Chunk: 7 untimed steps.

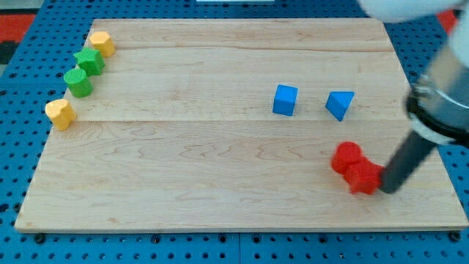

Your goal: Place the red circle at the center of the board

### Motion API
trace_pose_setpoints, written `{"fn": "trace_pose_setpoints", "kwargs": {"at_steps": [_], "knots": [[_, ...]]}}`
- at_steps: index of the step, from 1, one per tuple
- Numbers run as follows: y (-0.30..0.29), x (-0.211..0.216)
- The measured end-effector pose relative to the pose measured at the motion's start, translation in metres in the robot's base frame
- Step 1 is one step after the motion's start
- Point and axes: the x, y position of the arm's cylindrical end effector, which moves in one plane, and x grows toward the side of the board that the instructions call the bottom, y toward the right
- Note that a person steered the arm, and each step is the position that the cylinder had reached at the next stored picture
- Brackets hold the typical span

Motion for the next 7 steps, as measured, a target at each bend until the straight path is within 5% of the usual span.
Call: {"fn": "trace_pose_setpoints", "kwargs": {"at_steps": [2,5,7], "knots": [[-0.093,-0.060],[-0.061,-0.098],[-0.168,-0.102]]}}
